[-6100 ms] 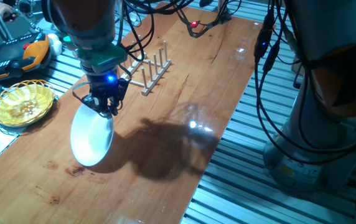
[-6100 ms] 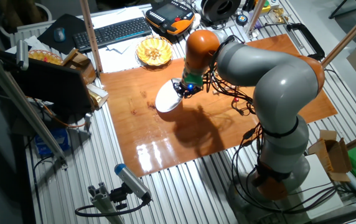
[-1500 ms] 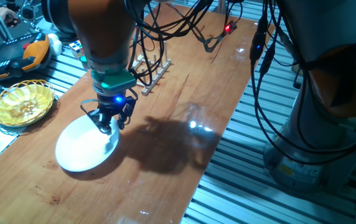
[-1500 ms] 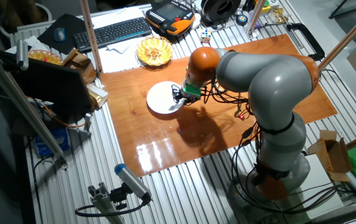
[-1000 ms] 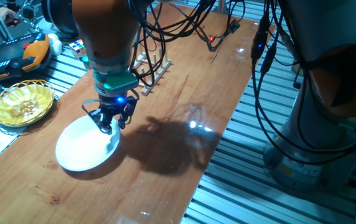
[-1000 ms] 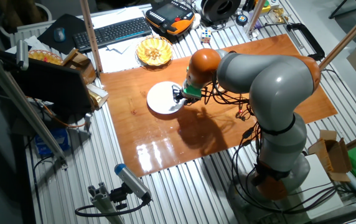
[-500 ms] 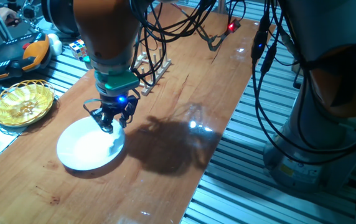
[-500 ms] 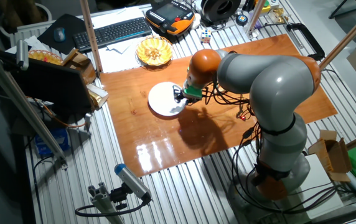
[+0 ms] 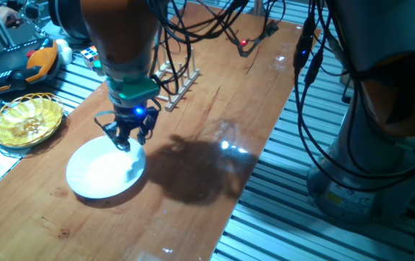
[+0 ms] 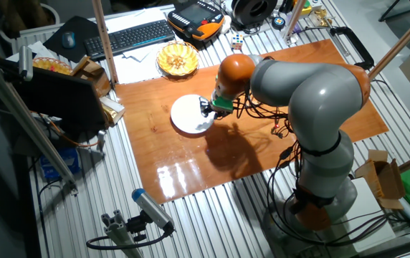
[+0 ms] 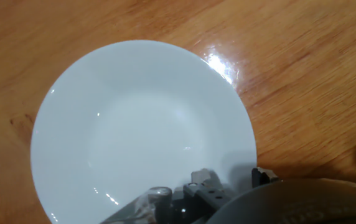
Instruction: Take the dish off the dish rack
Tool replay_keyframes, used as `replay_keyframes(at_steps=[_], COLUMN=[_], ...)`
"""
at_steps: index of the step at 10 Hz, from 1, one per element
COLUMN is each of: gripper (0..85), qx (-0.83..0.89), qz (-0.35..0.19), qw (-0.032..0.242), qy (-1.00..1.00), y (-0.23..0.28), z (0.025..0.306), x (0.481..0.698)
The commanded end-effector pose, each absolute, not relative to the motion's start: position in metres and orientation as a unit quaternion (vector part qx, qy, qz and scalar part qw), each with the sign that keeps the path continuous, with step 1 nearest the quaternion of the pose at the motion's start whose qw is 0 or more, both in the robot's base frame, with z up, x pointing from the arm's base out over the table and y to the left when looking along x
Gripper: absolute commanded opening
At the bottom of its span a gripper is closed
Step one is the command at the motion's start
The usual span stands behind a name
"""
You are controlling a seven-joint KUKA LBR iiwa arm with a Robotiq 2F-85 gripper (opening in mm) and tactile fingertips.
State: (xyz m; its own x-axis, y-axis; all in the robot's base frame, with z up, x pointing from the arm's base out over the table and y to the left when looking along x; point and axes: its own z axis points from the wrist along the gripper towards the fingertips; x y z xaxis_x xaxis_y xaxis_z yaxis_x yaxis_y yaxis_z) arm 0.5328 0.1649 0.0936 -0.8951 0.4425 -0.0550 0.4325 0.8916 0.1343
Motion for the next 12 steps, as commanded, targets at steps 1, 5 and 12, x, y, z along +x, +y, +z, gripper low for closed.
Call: replay_keyframes(at_steps=[1, 5, 12], gripper=[40.0, 37.0, 11.3], qx=[0.223, 0.194, 0.150], qz=[0.057, 0.037, 0.013], qw=[0.040, 0.037, 0.036], qy=[0.972, 0.980, 0.988], y=[0.164, 0.148, 0.109], z=[0.102, 0.148, 0.200], x=[0.536, 0.547, 0.543])
